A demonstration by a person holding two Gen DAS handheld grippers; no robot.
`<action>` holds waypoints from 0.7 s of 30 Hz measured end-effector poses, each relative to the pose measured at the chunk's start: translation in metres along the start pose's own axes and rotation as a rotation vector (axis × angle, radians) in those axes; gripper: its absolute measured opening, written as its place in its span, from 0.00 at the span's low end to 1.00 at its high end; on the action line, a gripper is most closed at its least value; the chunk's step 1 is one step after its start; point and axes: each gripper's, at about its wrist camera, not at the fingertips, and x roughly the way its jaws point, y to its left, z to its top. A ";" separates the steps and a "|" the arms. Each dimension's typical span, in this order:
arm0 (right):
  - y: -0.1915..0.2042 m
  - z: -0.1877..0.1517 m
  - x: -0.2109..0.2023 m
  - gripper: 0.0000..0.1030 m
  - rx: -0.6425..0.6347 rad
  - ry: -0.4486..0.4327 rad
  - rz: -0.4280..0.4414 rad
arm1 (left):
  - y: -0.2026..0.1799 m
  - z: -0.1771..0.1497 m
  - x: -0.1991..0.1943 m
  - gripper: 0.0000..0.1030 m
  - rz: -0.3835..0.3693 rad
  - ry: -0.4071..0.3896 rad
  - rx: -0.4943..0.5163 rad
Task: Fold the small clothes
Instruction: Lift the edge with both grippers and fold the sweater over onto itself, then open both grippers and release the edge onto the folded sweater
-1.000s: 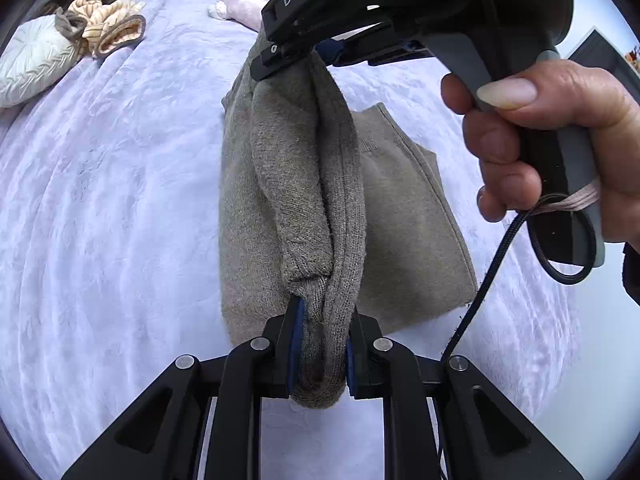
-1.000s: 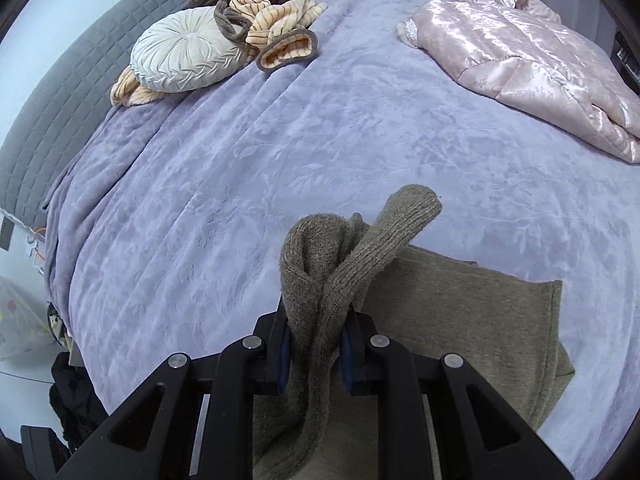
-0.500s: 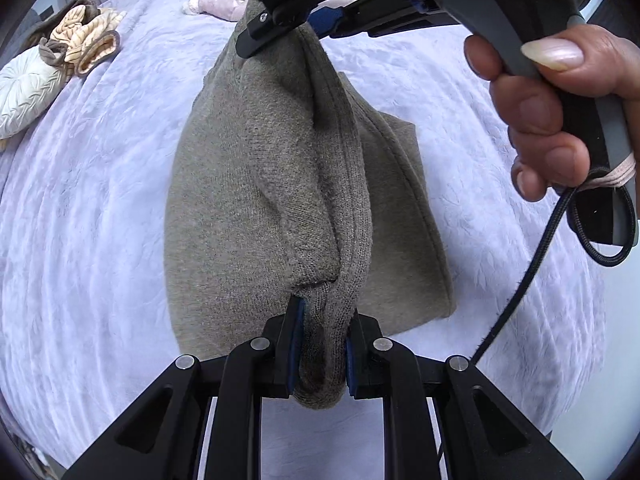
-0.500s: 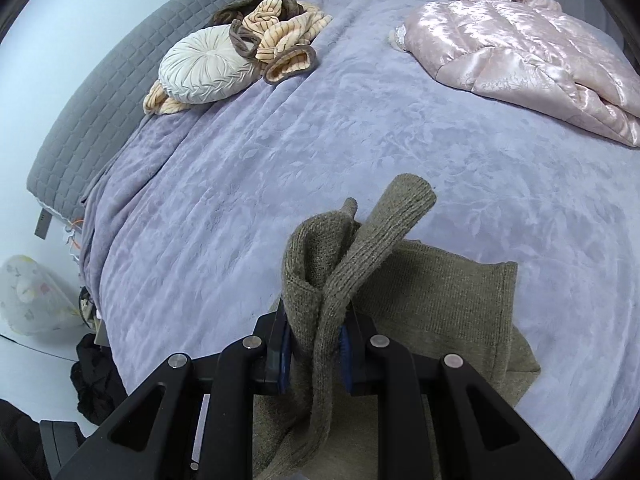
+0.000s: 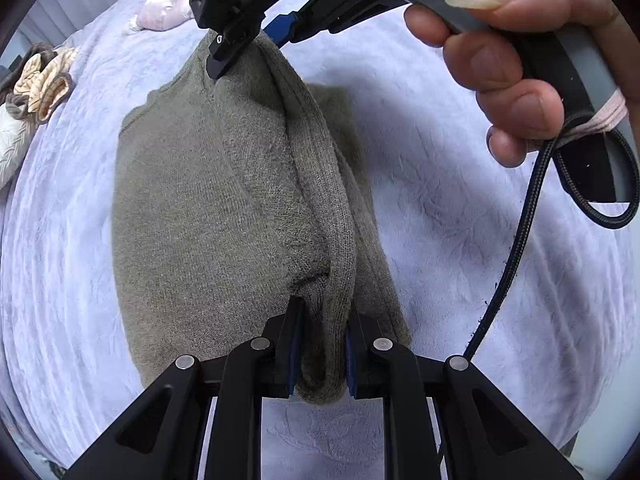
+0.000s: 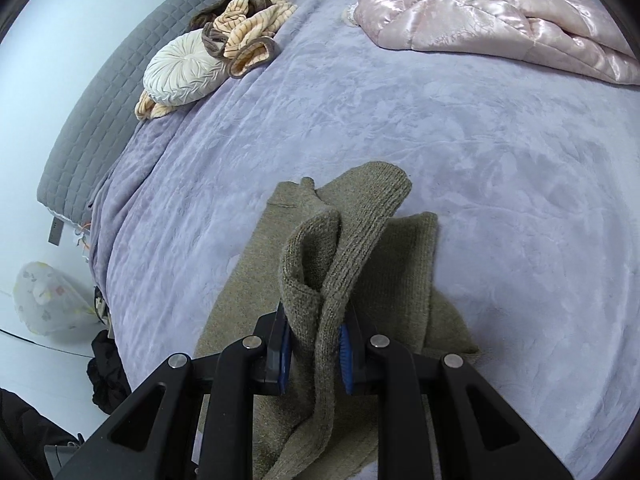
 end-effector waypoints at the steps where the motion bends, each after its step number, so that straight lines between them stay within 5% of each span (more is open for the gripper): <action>1: -0.005 -0.002 0.003 0.20 0.006 0.004 -0.004 | -0.002 0.000 0.004 0.18 0.007 0.007 0.008; 14: -0.053 -0.027 0.020 0.27 0.128 -0.003 -0.012 | -0.019 0.000 0.028 0.20 0.047 0.049 0.070; 17: -0.059 -0.029 0.015 0.54 0.175 0.001 -0.043 | -0.012 -0.002 0.014 0.58 -0.020 0.043 0.037; 18: -0.061 -0.031 0.009 0.55 0.191 -0.014 -0.042 | -0.008 -0.003 0.006 0.68 -0.027 0.031 0.021; 21: -0.060 -0.035 -0.016 0.56 0.200 -0.068 -0.051 | 0.005 -0.016 -0.022 0.69 -0.108 -0.024 0.000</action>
